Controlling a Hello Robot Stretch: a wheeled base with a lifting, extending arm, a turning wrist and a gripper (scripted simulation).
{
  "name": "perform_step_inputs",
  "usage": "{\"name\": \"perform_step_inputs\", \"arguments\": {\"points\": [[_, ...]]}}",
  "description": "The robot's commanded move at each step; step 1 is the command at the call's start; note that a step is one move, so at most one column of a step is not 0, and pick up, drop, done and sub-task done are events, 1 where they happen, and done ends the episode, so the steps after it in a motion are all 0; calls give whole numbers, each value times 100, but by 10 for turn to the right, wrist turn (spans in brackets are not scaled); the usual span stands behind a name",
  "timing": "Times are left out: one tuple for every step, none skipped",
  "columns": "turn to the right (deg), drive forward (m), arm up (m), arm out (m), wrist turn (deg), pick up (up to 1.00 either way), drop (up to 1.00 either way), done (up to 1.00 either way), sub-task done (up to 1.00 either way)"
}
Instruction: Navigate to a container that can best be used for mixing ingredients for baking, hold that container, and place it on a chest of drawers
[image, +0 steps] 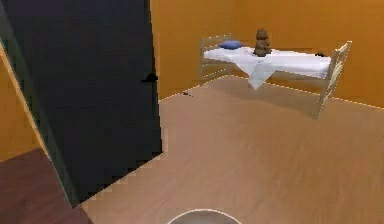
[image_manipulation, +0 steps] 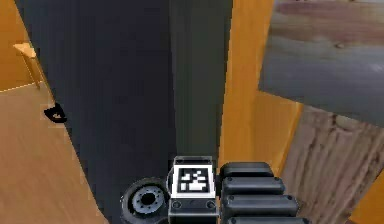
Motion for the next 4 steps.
{"name": "perform_step_inputs", "arguments": {"points": [[330,0,0,0,0,0,0,0,0],[0,5,0,0,0,0,0,0,0],[-450,0,0,0,0,0,0,0,0],[-330,0,0,0,0,0,0,0,0]]}}
